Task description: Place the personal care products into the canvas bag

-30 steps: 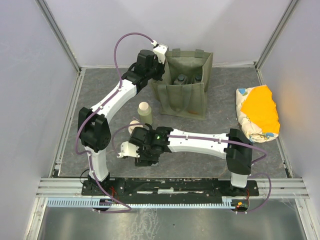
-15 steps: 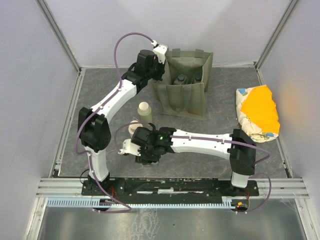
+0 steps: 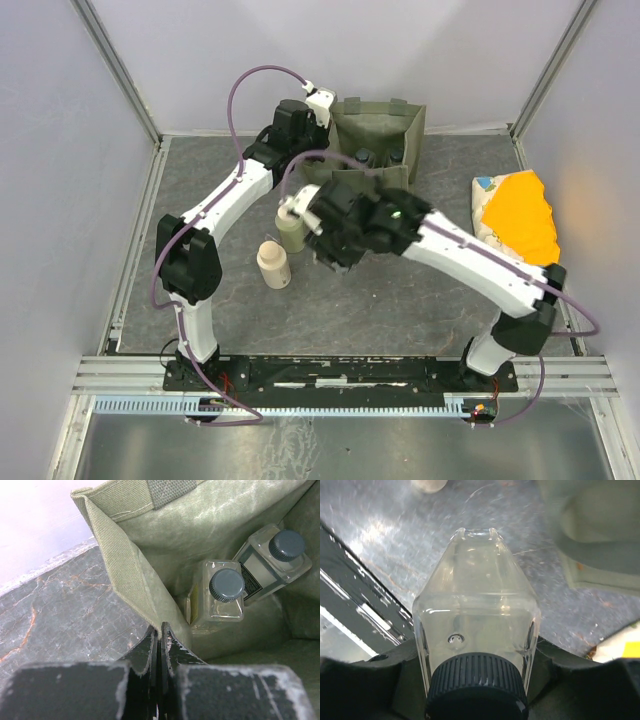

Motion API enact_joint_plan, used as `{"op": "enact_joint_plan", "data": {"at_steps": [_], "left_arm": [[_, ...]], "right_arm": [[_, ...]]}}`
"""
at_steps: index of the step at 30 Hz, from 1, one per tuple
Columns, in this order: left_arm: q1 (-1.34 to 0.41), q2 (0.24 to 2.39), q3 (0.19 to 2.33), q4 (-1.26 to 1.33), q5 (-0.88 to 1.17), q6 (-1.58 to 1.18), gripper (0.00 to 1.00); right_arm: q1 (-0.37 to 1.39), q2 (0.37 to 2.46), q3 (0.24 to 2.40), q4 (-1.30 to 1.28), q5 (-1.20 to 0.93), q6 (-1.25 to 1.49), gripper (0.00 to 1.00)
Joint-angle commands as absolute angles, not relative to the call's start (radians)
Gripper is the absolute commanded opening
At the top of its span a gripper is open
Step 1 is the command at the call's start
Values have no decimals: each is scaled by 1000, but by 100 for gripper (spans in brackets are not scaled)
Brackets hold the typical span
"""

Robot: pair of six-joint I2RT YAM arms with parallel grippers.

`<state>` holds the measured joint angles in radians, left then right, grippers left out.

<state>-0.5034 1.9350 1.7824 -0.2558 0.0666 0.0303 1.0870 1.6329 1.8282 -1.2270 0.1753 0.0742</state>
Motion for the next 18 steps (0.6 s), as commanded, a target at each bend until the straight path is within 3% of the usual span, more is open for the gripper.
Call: {"op": "enact_joint_plan", "data": {"at_steps": [1, 7, 18], "left_arm": [[-499, 1936, 1761, -299, 111, 61, 3], [-497, 1928, 1760, -301, 123, 62, 3], [-497, 1919, 1738, -296, 154, 43, 3]], "right_arm": [[1024, 1524, 2044, -1339, 304, 209, 0], [949, 1510, 2150, -1294, 455, 170, 0], [822, 1562, 2238, -886, 496, -103, 0]]}}
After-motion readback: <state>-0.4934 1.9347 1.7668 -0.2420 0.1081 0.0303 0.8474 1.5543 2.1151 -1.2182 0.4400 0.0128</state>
